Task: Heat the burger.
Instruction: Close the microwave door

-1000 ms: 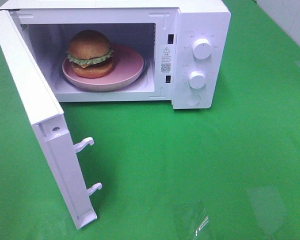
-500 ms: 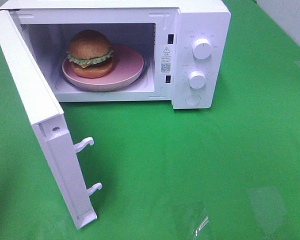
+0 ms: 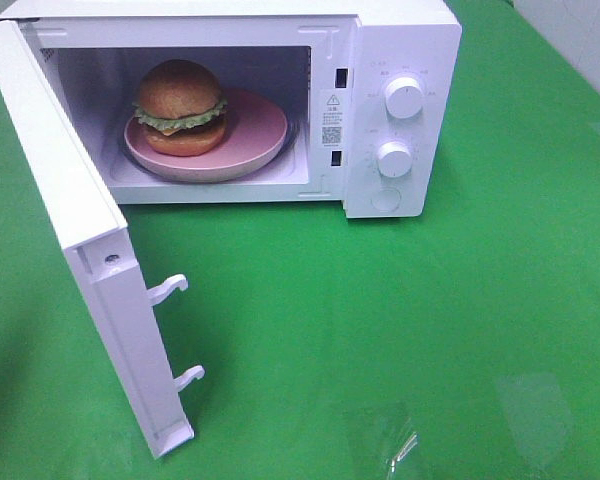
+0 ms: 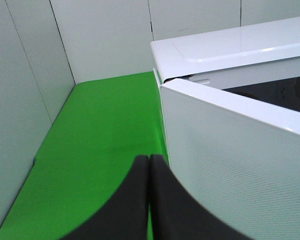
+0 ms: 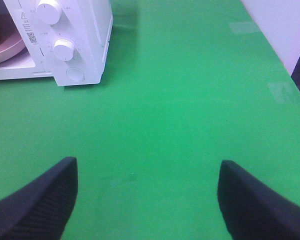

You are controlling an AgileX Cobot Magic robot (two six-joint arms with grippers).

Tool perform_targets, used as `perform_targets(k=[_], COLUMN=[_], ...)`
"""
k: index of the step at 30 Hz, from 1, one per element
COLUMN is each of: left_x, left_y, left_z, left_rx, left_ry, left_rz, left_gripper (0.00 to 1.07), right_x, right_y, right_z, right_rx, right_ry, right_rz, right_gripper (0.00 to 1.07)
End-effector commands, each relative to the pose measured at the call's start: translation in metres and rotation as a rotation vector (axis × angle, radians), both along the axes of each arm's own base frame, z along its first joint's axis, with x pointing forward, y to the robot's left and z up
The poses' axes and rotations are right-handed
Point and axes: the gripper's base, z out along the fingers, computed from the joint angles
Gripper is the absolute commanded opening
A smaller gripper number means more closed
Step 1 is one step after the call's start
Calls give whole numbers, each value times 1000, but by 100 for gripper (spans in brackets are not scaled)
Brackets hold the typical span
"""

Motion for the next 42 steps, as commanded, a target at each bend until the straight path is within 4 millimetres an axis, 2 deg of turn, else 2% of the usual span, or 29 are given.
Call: perform_targets(k=[1,16,23,34,42], left_x=[2,24,32,32,48], left_y=[0,-3,-7,-9,-19], left_z=[-6,-45,-55,-57,-70], left_rx=[-10,-36,-35,-20,-29], left_ry=[-3,82,112,131,173], left_rz=[0,-9,-44,-64,-162], left_gripper=[0,0,0,0,0], right_x=[-3,-3,-3,-3,-3], right_y=[0,0,0,0,0], right_z=[-1,-1,-1,-1,-1], right_rx=[-11,-12,-12,-11,-11], right_ry=[-20,-20,-20,-20,-20], right_rz=[-1,-1,-1,-1,-1], right_gripper=[76,76,76,75,75])
